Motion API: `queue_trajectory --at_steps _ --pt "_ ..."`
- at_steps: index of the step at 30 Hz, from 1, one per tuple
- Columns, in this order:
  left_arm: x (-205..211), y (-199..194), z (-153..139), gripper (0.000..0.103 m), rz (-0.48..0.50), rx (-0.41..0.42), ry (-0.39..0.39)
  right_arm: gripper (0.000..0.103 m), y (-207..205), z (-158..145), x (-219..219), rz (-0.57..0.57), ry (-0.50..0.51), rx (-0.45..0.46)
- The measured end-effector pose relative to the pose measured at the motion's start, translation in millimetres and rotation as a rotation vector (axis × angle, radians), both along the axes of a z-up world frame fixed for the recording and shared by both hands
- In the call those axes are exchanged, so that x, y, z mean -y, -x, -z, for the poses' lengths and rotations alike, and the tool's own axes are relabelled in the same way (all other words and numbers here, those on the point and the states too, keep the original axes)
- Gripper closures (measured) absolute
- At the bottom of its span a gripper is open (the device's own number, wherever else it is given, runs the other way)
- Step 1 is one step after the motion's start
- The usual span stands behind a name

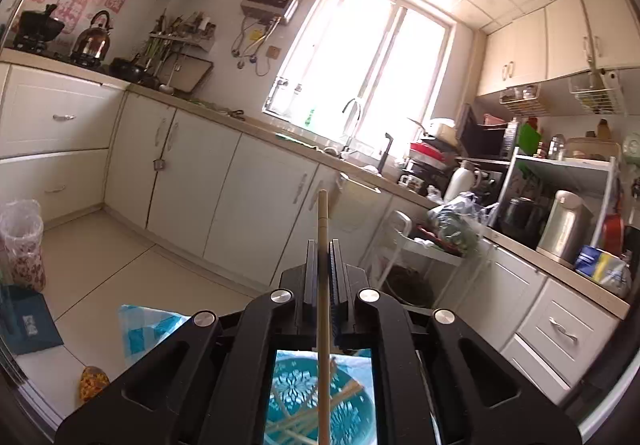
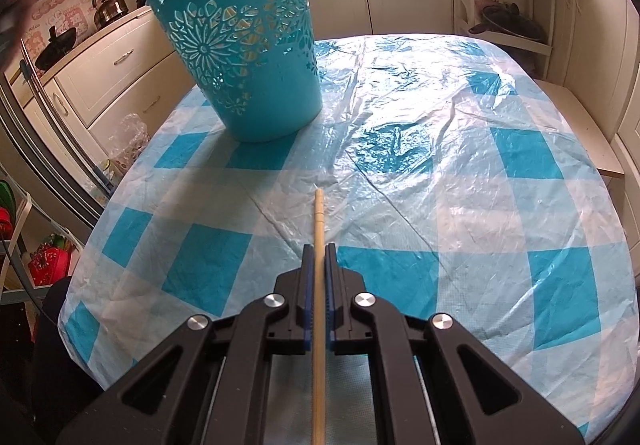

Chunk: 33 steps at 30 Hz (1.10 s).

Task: Organize utensils
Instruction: 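Lower the left gripper's chopstick into the basket while the right gripper holds its chopstick, then withdraw the open left gripper from the teal basket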

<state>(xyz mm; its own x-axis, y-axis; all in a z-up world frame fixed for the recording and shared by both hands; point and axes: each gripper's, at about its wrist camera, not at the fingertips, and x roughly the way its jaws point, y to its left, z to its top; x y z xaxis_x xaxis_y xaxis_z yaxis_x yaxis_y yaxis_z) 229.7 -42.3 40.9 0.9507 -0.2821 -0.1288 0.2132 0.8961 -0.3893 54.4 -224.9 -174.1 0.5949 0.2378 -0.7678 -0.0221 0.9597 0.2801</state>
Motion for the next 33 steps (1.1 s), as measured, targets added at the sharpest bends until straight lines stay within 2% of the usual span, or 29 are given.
queue_trajectory --at_steps 6,14,21,24,27,29,31,33 --pt "13 -33 17 0.098 -0.067 -0.001 -0.002 0.097 0 0 1 -0.003 -0.014 -0.002" --pt "23 -53 52 0.098 -0.073 -0.058 -0.04 0.097 -1 0 3 -0.004 -0.03 -0.006" --pt "30 -49 73 0.098 -0.057 -0.128 -0.109 0.097 -1 0 3 -0.005 -0.028 -0.005" --pt "34 -45 77 0.096 -0.041 -0.178 -0.172 0.097 -2 0 2 -0.01 -0.016 -0.005" --pt "35 -38 79 0.087 -0.03 -0.221 -0.217 0.097 -2 0 0 -0.018 -0.004 -0.006" --pt "33 -31 79 0.065 -0.032 -0.242 -0.241 0.097 -3 0 -1 -0.024 0.01 -0.004" --pt "28 -18 76 0.055 -0.042 -0.245 -0.254 0.097 -3 0 -3 -0.024 0.026 -0.003" --pt "25 -6 72 0.05 -0.039 -0.249 -0.271 0.097 -2 0 -6 -0.026 0.044 0.002"
